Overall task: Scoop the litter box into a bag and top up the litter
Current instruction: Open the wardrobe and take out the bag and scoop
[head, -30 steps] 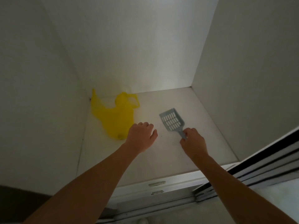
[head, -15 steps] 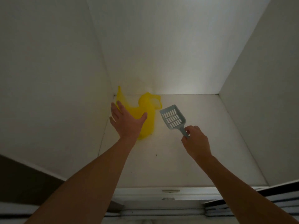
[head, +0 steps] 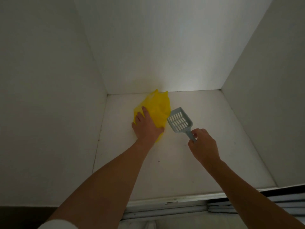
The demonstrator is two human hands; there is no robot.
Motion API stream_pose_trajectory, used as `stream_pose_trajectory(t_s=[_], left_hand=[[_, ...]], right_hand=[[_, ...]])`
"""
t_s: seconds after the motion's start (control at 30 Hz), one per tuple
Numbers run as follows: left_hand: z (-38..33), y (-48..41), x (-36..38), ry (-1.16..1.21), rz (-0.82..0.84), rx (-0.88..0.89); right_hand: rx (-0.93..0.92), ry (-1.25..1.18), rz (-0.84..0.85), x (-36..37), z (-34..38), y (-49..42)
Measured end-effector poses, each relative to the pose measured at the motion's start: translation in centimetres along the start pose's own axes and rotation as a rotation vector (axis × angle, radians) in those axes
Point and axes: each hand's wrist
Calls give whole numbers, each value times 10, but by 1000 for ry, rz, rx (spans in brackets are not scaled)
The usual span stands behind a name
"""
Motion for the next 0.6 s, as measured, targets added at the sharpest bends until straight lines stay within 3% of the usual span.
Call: stream_pose_trajectory(t_s=[0.3,0.6], left_hand=[[-7,-4,21,-163,19,179],[-19,13,15,27,-29,306]], right_hand=[[132,-28,25,-7,-27,11],[248,-63,26,-12,-46,47]])
Point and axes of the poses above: each hand's wrist, its own y-axis away from the middle knuckle, its own x-axis out of the palm, z = x × y, and after that the axes turned 6 degrees about z, right-handed
